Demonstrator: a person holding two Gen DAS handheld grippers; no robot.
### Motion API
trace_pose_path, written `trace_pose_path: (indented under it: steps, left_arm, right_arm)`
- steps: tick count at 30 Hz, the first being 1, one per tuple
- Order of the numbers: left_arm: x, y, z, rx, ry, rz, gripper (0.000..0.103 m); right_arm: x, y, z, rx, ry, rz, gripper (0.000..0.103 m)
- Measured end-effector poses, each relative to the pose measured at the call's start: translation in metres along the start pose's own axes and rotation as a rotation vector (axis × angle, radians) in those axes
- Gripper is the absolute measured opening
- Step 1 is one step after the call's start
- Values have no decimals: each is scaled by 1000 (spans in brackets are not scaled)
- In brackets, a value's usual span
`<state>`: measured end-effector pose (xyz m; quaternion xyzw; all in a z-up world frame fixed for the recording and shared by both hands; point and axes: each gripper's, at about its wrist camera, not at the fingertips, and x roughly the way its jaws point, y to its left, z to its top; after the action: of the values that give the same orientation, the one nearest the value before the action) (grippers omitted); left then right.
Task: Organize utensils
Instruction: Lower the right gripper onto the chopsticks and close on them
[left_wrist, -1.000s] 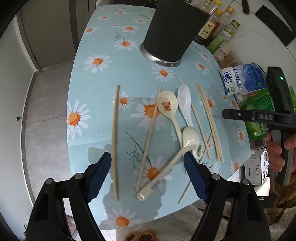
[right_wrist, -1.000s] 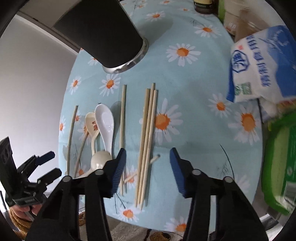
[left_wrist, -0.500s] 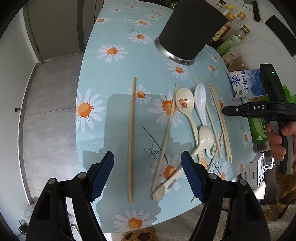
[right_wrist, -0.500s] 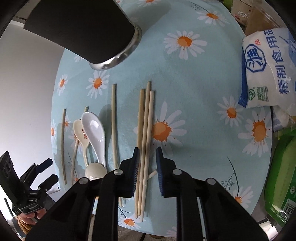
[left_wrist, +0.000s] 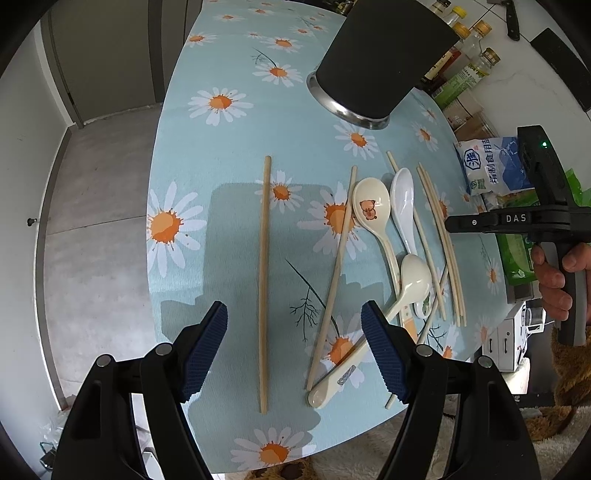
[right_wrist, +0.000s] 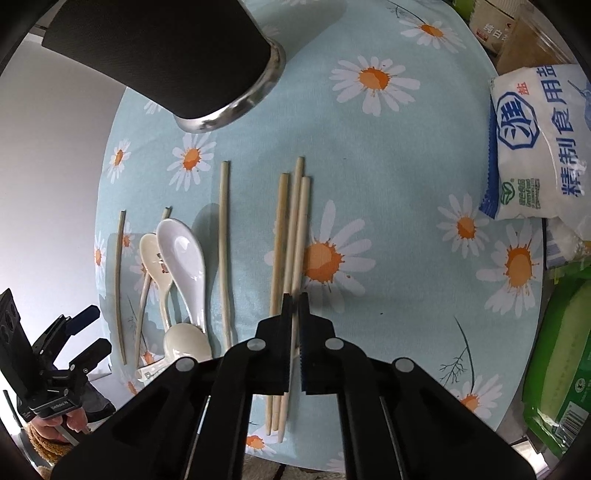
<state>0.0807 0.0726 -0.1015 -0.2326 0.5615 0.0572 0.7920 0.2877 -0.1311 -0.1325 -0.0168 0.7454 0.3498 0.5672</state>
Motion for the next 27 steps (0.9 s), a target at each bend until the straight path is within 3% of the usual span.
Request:
trace_pose_path:
  steps: [6, 14, 19, 23, 27]
  left_arm:
    - [2, -1, 2, 7, 5, 0, 72]
    - [5, -2, 6, 10, 17, 8, 72]
    - [7, -1, 10, 16, 27, 24, 72]
    - [12, 0, 16, 7, 51, 38, 61]
    - [17, -1, 25, 9, 74, 63, 56]
  right_arm:
    - [1, -6, 1, 1, 16, 9, 4]
    - [2, 6, 4, -18, 20, -59, 6]
    - [-1, 7, 3, -2, 22, -35, 5]
    - [-11, 3, -3, -6, -1, -10, 5]
    - [-29, 2, -12, -16, -50, 16, 5]
